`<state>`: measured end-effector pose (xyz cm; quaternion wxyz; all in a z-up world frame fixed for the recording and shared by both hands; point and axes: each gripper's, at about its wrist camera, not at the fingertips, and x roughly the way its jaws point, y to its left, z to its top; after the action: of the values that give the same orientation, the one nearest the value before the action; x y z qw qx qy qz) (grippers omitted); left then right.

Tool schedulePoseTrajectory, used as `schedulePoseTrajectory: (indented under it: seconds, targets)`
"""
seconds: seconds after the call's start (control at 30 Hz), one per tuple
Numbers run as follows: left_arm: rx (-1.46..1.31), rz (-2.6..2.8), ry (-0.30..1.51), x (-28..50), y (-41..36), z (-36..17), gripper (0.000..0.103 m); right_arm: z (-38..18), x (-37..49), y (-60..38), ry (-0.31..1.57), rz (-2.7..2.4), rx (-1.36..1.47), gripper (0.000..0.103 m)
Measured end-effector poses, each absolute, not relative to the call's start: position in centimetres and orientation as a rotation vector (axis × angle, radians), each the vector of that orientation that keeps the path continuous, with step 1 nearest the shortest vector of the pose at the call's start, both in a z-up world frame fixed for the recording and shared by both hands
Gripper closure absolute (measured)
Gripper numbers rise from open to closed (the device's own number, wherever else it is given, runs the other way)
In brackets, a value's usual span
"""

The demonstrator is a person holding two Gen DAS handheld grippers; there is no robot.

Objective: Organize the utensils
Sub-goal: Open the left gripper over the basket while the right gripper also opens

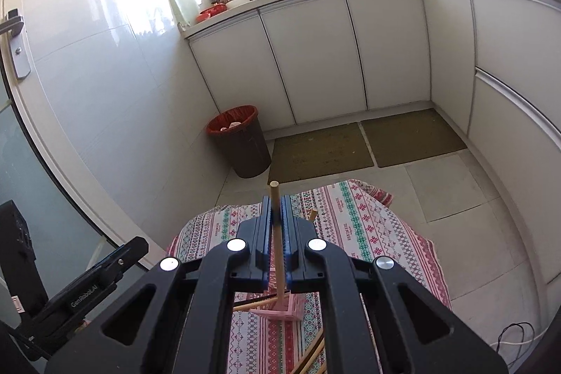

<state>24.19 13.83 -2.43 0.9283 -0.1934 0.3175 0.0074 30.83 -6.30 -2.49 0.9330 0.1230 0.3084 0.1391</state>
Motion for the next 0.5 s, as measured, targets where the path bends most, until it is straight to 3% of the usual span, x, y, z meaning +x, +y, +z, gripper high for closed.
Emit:
schedulePoseTrajectory:
  seconds: [0.23, 0.27, 0.3, 0.33, 0.5]
  targets:
    - [-0.404, 0.013, 0.656, 24.0, 14.3, -2.5, 0.054, -4.8, 32.0, -4.1, 0.634, 0.308, 0.253, 0.093]
    - [-0.405, 0.015, 0.653, 23.9, 14.4, -2.5, 0.053, -4.9, 32.0, -4.1, 0.636, 0.314, 0.267, 0.087]
    - [-0.405, 0.016, 0.651, 23.7, 14.5, -2.4, 0.052, -4.8, 31.9, -4.3, 0.637, 0.322, 0.284, 0.066]
    - [-0.404, 0.015, 0.650, 23.6, 14.5, -2.4, 0.052, -4.6, 31.7, -4.6, 0.630, 0.321, 0.302, 0.053]
    - [-0.391, 0.020, 0.649, 23.2, 14.3, -2.2, 0.051, -3.5, 29.9, -5.9, 0.586, 0.282, 0.293, 0.050]
